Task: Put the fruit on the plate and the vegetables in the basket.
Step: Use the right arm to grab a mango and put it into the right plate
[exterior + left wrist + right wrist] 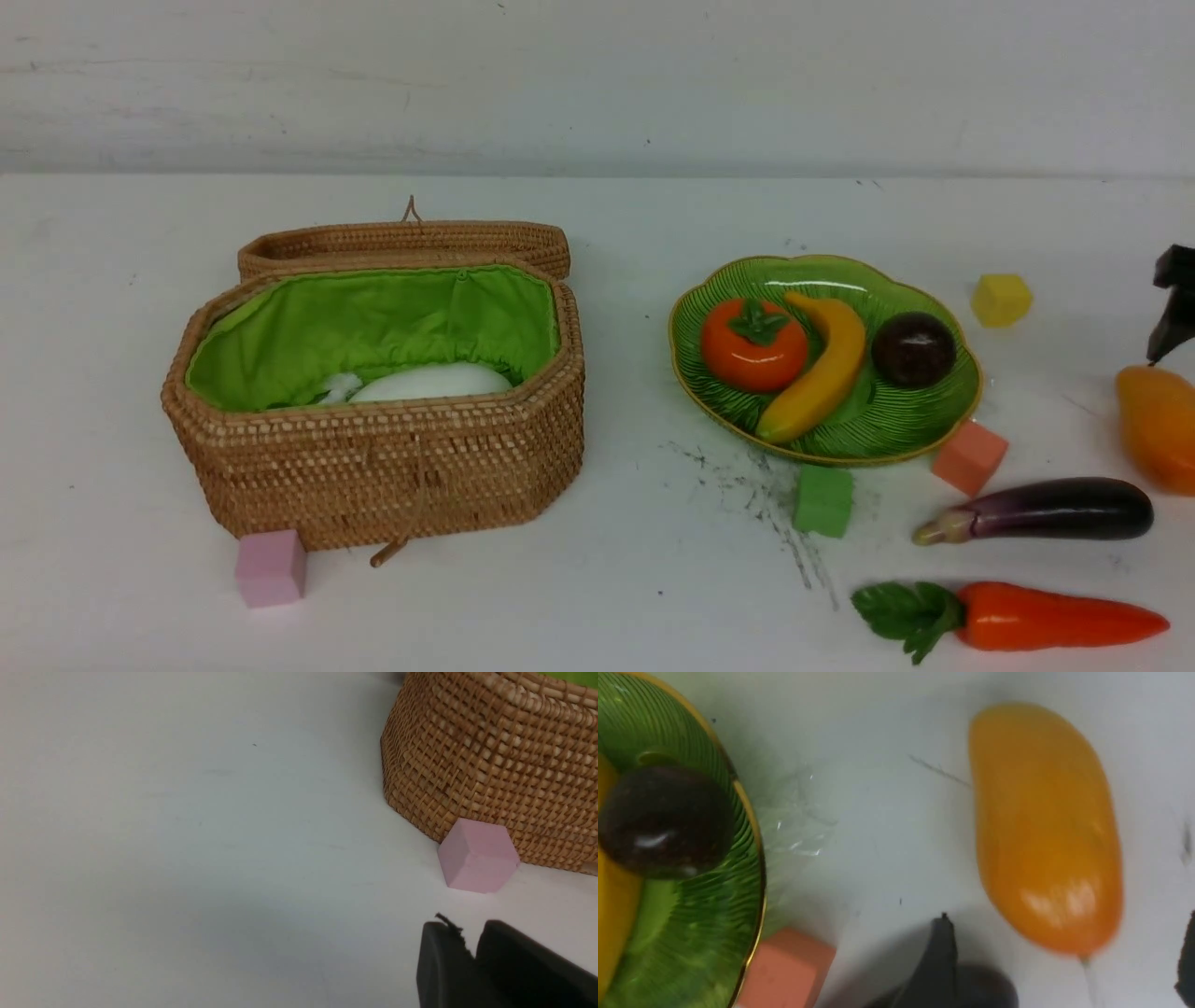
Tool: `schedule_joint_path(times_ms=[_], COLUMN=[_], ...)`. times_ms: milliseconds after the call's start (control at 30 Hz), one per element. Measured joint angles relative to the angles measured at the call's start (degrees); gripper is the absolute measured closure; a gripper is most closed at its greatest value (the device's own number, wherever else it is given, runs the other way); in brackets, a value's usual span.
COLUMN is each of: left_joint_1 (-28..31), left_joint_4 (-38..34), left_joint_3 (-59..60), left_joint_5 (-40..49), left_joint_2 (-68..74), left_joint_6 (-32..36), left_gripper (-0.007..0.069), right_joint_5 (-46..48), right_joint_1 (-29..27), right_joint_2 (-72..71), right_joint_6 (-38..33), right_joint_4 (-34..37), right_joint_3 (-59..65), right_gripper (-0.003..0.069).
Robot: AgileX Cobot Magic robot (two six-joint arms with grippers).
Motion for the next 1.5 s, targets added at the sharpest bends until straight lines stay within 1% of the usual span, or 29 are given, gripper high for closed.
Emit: schedule_joint_path(times_ms=[33,133,200,267,300,333,433,467,567,600,667,800,900,933,967,1033,1067,1100,1167,1300,1500], left_joint_1=[0.0,0.0,0.0,0.0,0.0,0.0,0.0,0.0,0.0,0.0,0.0,0.0,0.0,0.0,0.0,0.0,0.0,0.0,0.0,0.0,0.0], left_joint_4=[0.0,0.0,0.0,0.0,0.0,0.0,0.0,0.0,0.0,0.0,0.0,0.0,0.0,0.0,0.0,0.0,0.0,0.0,0.0,0.0,0.0], left_joint_3=[0.0,0.0,0.0,0.0,0.0,0.0,0.0,0.0,0.0,0.0,0.0,0.0,0.0,0.0,0.0,0.0,0.0,0.0,0.0,0.0,0.0], left_joint_5=[0.0,0.0,0.0,0.0,0.0,0.0,0.0,0.0,0.0,0.0,0.0,0.0,0.0,0.0,0.0,0.0,0.0,0.0,0.0,0.0,0.0], left_joint_2=[0.0,0.0,0.0,0.0,0.0,0.0,0.0,0.0,0.0,0.0,0.0,0.0,0.0,0.0,0.0,0.0,0.0,0.0,0.0,0.0,0.0], left_joint_6=[0.0,0.0,0.0,0.0,0.0,0.0,0.0,0.0,0.0,0.0,0.0,0.0,0.0,0.0,0.0,0.0,0.0,0.0,0.0,0.0,0.0], left_gripper=[0.0516,0.0513,0.0511,0.051,0.051,0.0508,0.0505,0.0502,0.0499,0.0499,0.0496,0.0492,0.049,0.049,0.049,0.049,0.049,0.049,0.049,0.0487,0.048], right_joint_5=[0.52,0.58,-0.05,-0.8,-0.88,-1.08,-0.61,0.2,1.96,2.04,2.09,2.16,1.68,1.68,0.87,0.14,-0.01,-0.47,-1.61,-4.49,-7.03], right_joint_1=[0.0,0.0,0.0,0.0,0.0,0.0,0.0,-0.03,0.09,0.14,1.14,5.5,10.21,10.21,12.71,15.51,16.01,17.84,19.29,19.8,19.8], right_joint_2=[3.81,7.99,11.91,14.43,14.43,15.32,15.32,15.0,12.32,12.02,7.82,3.11,3.45,3.45,4.5,5.98,6.31,7.49,8.86,10.69,10.99], right_joint_6=[-0.37,-0.31,0.2,0.34,0.34,-0.57,-3.13,-5.45,-8.85,-9.11,-13.57,-20.28,-22.31,-22.36,-22.69,-22.91,-22.91,-22.2,-19.72,-13.37,-11.97], right_joint_4=[-0.82,-2.81,-6.13,-7.91,-7.91,-8.11,-6.76,-4.42,2.65,3.25,10.66,22.79,26.97,27.11,27.52,27.58,27.53,27.4,26.91,25.08,24.63], right_joint_3=[-2.31,-3.63,-3.88,-3.93,-3.93,-4.2,-4.41,-4.46,-4.18,-4.18,-4.18,-4.28,-4.34,-4.34,-4.34,-4.34,-4.34,-4.29,-4.29,-4.29,-4.29], right_gripper=[-0.0021,-0.0018,-0.0007,0.0013,0.0013,0.0043,0.0048,0.0048,0.0048,0.0048,0.0048,0.0048,0.0048,0.0048,0.0048,0.0048,0.0048,0.0048,0.0048,0.0048,0.0046])
